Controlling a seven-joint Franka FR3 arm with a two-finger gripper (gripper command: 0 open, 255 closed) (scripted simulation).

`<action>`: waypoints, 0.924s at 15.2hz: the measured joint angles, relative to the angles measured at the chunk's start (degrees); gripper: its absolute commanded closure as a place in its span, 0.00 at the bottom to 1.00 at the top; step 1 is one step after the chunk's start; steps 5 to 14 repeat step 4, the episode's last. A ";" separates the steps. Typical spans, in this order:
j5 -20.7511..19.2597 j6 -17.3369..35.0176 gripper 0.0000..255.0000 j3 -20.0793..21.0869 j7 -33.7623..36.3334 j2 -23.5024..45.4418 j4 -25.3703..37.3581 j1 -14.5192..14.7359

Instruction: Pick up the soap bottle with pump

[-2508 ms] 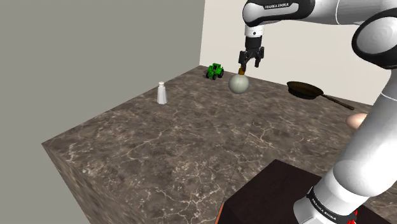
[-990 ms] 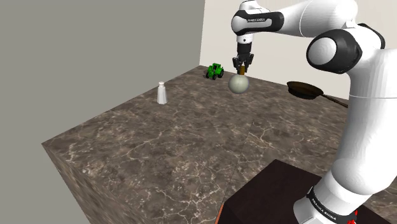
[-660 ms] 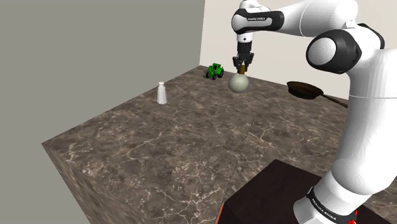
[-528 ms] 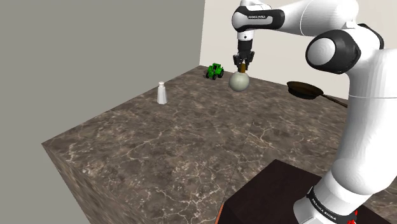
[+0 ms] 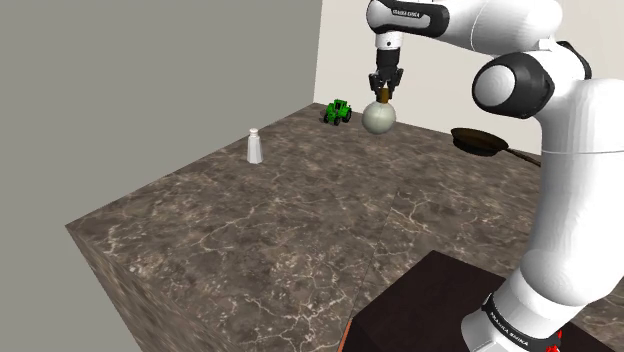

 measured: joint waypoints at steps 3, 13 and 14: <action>0.17 -3.44 1.00 -0.03 -0.44 1.61 5.06 -0.20; 0.22 -4.15 1.00 -0.04 -0.55 2.06 6.23 -0.27; 0.22 -4.15 1.00 -0.04 -0.55 2.06 6.23 -0.27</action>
